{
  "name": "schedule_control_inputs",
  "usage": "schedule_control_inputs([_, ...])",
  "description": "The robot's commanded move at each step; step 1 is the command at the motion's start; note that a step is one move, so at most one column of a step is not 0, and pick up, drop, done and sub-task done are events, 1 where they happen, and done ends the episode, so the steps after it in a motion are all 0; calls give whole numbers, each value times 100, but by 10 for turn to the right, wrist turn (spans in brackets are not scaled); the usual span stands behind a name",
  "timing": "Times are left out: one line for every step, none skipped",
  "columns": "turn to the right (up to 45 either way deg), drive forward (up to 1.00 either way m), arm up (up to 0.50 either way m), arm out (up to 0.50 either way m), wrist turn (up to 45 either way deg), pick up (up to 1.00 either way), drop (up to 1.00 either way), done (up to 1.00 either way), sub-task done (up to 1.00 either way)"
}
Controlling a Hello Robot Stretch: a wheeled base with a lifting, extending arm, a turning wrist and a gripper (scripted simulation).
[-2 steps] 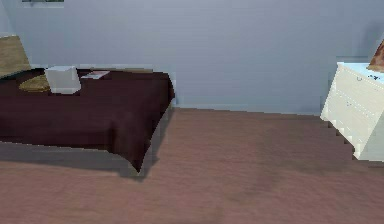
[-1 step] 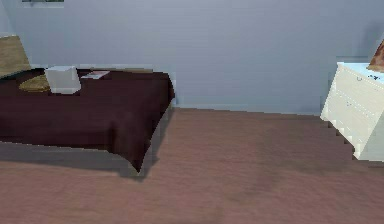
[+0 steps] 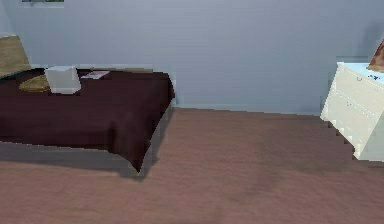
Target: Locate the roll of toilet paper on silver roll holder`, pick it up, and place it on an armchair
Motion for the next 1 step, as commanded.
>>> schedule_control_inputs([0, 0, 0, 0, 0, 0, 0, 100, 0])
